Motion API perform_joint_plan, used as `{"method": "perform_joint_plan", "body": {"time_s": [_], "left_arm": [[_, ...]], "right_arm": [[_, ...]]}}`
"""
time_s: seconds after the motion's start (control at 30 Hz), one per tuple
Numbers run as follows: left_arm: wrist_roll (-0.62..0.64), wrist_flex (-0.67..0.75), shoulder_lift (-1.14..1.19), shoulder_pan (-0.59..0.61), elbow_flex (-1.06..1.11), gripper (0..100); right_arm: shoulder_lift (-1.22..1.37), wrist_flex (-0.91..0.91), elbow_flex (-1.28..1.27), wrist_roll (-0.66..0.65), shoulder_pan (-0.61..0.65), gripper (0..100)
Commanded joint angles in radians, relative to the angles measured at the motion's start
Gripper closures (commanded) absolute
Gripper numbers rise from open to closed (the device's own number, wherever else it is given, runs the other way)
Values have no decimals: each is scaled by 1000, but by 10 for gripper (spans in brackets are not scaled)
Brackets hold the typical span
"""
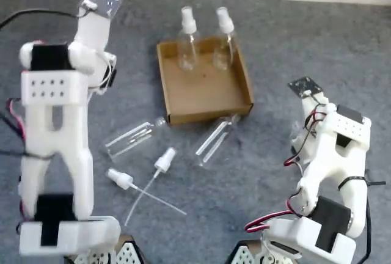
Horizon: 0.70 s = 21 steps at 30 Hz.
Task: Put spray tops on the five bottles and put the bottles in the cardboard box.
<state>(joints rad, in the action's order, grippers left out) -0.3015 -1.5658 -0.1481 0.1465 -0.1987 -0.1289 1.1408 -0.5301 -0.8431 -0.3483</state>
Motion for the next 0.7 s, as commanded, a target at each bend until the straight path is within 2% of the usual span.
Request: {"method": "perform_joint_plan", "body": {"time_s": [0.0,0.2,0.47,0.67], "left_arm": [[11,-9,-177,-51,128,998],[9,18,-312,-48,272,998],[-31,15,-389,-48,343,998],[-31,18,-389,-48,348,997]], "right_arm": [[-8,-15,47,75,68,745],[1,-27,97,146,130,745],[231,-47,246,146,82,745],[311,-53,302,146,74,761]]}}
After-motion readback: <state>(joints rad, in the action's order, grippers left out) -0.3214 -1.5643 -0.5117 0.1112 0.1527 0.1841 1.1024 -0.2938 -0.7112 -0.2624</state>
